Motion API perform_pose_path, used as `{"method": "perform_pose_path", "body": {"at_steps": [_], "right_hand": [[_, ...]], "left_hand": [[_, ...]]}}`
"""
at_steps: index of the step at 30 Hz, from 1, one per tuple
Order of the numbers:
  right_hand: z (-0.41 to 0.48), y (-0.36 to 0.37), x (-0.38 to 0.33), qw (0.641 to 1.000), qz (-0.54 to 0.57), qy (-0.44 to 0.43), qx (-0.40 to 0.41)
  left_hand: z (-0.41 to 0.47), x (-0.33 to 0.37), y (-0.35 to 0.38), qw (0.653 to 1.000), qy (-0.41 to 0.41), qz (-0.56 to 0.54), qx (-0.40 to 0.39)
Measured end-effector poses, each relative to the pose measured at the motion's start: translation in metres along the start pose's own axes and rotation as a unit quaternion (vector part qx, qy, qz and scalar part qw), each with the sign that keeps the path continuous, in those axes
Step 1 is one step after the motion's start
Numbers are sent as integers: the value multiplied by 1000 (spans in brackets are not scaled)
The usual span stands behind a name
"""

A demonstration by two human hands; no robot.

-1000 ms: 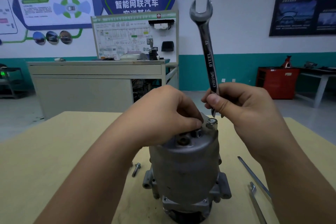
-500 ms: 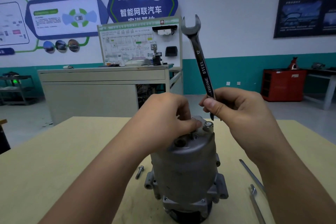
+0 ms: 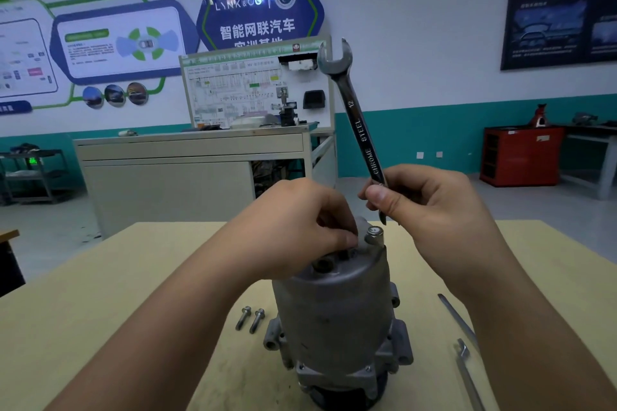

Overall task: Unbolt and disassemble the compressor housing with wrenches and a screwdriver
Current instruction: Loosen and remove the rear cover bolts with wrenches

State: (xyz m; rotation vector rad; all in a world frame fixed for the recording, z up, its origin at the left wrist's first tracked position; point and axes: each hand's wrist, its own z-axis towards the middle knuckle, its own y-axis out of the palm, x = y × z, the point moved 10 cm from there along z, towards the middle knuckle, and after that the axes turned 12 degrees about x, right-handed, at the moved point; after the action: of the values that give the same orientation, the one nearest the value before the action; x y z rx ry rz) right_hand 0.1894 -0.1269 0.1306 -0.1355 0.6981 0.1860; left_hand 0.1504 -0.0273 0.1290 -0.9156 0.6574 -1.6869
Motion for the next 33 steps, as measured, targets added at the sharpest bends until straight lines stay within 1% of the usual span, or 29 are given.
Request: {"method": "perform_pose_path", "body": {"at_steps": [3,5,15,18,21,23,25,27,30,33], "right_hand": [[0,0,0,1000,0,-2,-1],[0,1,0,1000,2,-2,-2],[1,-2,2,1000,4,-1,3],[1,-3,3,1000,3,6,7],[2,-4,5,1000,3,8,10],[2,-2,6,1000,6,9,9],[1,0,7,1000,6,10,10],[1,3,8,1000,4,14,9],[0,5,10,1000,2,20,8],[-1,5,10,1000,7,23,11]], "left_hand": [[0,-2,-5,997,-6,45,55],[0,-4,-7,995,-13,52,79],[-2,-17,-30,984,-54,-11,172],[-8,-46,-46,975,-95,-45,197],[-22,-101,-52,954,-174,-115,217],[-33,-138,-39,944,-228,-134,196],[-43,-170,-14,950,-265,-61,151],[-52,-196,17,956,-279,19,92],[-66,-230,66,952,-301,53,10],[-76,-258,94,943,-319,97,-21]]}}
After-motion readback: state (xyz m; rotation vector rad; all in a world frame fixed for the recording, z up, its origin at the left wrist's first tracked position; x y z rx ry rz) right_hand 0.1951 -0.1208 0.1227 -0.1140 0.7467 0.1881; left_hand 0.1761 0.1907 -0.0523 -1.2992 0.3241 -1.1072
